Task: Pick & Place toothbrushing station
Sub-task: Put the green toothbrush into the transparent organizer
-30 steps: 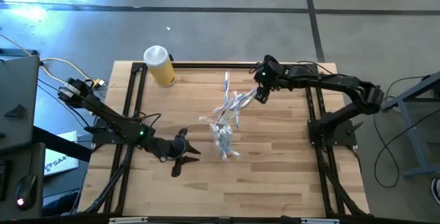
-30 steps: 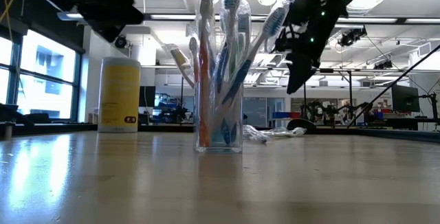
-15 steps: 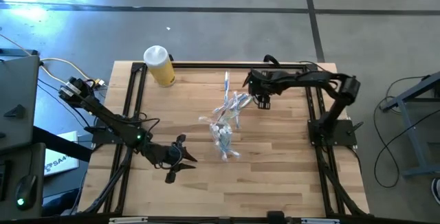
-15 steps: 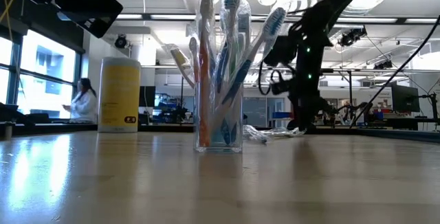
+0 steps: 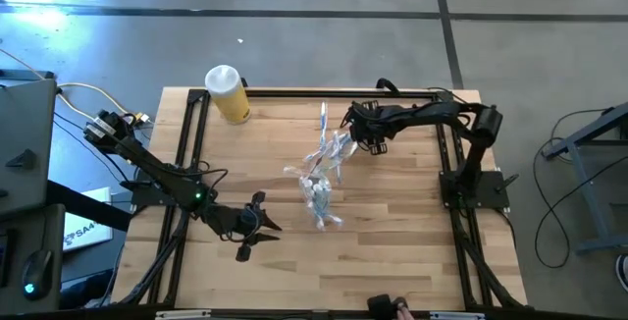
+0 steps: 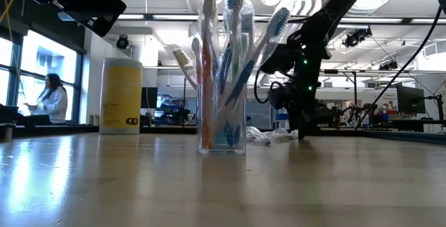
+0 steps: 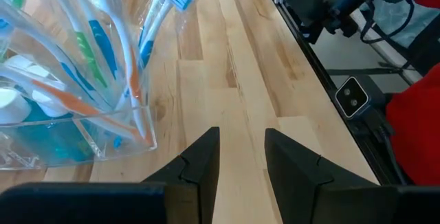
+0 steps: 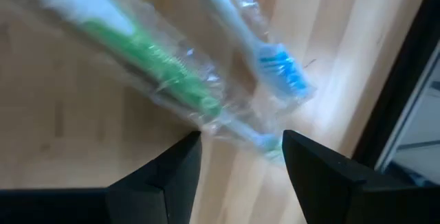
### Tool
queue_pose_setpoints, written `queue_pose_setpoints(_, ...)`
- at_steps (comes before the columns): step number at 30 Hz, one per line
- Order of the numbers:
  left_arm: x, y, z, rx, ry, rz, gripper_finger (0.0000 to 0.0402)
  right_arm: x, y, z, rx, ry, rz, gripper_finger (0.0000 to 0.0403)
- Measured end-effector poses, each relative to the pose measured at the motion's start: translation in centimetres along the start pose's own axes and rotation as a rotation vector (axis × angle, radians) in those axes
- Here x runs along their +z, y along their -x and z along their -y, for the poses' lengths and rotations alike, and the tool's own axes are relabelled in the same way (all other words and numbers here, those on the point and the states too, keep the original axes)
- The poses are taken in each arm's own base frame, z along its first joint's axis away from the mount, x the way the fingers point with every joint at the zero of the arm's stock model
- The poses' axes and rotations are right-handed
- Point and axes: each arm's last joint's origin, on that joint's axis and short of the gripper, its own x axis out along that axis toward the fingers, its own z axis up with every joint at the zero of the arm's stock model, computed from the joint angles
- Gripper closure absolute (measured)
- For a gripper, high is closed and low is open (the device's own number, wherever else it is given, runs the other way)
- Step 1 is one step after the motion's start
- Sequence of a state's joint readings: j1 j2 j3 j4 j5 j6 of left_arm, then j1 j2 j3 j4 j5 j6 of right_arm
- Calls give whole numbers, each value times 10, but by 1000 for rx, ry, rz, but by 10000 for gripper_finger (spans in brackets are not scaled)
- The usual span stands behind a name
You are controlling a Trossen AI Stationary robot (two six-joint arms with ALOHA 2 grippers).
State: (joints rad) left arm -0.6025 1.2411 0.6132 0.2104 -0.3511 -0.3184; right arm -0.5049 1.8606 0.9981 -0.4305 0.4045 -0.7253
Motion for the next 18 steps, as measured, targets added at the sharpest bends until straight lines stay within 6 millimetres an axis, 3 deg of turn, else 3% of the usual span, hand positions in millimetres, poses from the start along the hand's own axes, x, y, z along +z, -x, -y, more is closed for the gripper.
queue_pose_setpoints(11,0,0,-1,23,-52,8,288,6,-2,7,-94,26,31,204)
queue_pose_setpoints(18,0,0,-1,25,-54,3,288,10,-3,8,-42,-22,138,204)
